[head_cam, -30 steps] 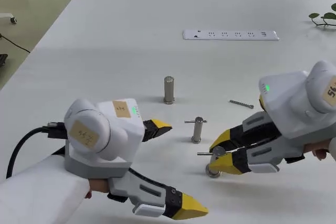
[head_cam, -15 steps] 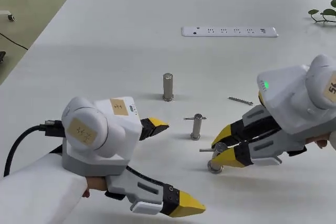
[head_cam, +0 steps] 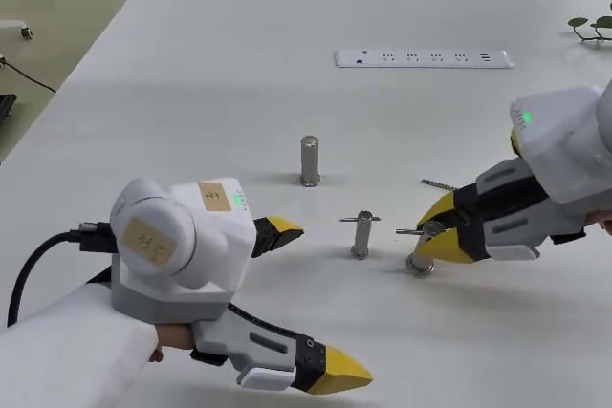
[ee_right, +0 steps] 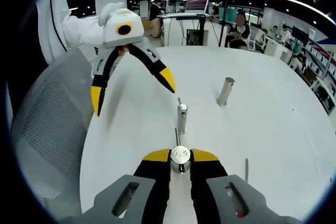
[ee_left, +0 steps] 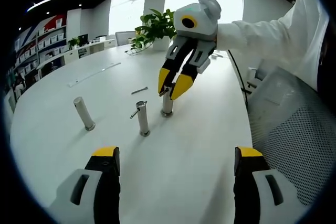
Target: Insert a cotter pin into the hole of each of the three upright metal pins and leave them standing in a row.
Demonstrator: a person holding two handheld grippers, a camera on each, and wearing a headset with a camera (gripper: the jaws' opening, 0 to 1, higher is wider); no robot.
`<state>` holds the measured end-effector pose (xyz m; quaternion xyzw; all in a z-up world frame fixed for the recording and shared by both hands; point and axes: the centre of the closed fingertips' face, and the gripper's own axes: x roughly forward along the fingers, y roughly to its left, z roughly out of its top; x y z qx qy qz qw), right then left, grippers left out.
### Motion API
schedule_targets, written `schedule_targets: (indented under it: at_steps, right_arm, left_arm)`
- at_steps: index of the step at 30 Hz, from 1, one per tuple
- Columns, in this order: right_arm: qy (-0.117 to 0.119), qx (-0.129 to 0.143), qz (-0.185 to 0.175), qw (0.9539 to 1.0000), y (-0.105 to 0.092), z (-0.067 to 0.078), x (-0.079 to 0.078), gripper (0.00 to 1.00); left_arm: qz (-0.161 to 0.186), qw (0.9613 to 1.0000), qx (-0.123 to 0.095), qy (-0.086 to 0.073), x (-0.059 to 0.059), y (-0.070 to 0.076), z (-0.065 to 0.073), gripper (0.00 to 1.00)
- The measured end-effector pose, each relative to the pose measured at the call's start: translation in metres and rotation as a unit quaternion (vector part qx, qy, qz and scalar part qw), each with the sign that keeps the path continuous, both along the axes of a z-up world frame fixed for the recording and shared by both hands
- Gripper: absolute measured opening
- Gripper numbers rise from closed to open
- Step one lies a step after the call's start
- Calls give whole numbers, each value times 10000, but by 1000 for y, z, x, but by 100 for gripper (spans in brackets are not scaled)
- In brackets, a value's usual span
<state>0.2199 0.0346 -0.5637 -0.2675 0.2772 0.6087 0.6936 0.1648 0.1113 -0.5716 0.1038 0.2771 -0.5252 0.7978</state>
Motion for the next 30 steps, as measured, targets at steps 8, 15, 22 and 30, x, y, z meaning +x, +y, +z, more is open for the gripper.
schedule_targets:
  at_steps: [8, 15, 22, 30]
  right_arm:
    - [36, 102, -212, 9997, -7, 2, 7, 8]
    - [179, 139, -325, 9992, -7, 0, 7, 8]
    - [174, 167, -273, 9993, -6, -1, 6, 8]
    - [125, 176, -231, 9995, -4, -2, 5, 9]
  left_arm:
    - [49, 10000, 21, 30, 0, 3, 0, 90]
    - [238, 9995, 43, 183, 3, 7, -4, 90]
    - [266, 9995, 25, 150, 4, 8, -2, 89]
    - [323, 9993, 56, 187, 5, 9, -4, 90]
